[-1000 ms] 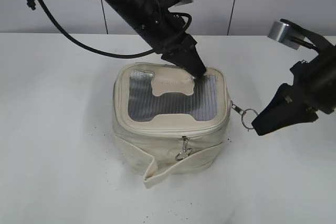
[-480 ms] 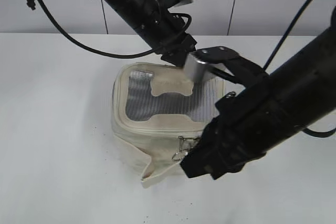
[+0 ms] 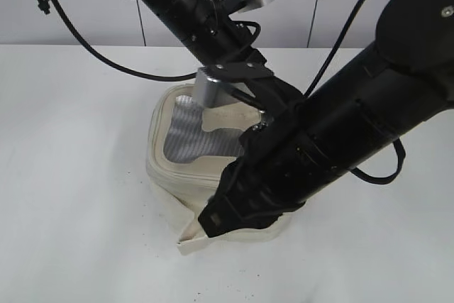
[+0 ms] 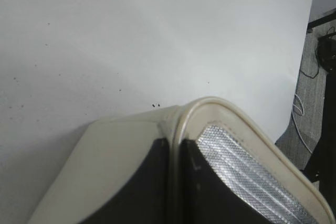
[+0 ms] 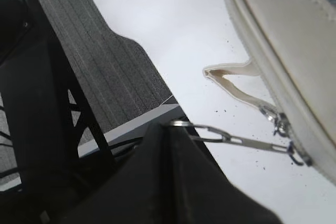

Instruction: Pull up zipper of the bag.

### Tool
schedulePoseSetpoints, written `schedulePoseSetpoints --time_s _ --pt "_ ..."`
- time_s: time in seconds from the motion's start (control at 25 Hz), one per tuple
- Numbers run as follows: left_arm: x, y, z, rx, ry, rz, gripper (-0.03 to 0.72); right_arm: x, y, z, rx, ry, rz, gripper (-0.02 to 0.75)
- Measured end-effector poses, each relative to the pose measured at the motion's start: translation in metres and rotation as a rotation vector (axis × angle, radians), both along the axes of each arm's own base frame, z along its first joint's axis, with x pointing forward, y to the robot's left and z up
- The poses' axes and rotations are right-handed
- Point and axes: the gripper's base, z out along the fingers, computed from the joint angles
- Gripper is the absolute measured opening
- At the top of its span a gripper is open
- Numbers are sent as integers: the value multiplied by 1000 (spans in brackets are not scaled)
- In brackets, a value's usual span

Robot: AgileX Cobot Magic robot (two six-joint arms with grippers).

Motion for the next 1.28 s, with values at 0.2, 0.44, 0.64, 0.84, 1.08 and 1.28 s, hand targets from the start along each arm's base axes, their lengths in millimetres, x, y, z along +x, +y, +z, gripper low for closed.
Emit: schedulePoseSetpoints --time_s 0.2,0.44,0.64,0.84,1.08,1.28 --pt "-1 0 0 1 5 -5 35 -1 -3 12 -3 6 -119 223" --pt "-2 2 8 15 -23 -8 168 8 -20 30 -48 -37 -273 602" --pt "-6 16 38 101 -111 33 300 25 -44 34 -102 -83 -380 647" --pt "-9 37 66 248 -210 128 316 49 -83 33 -162 -82 -504 638" --pt "-14 69 106 411 -350 327 316 57 -132 33 -304 -55 -571 585" --pt "-34 96 150 444 -455 480 313 39 -151 56 -372 -120 -550 577"
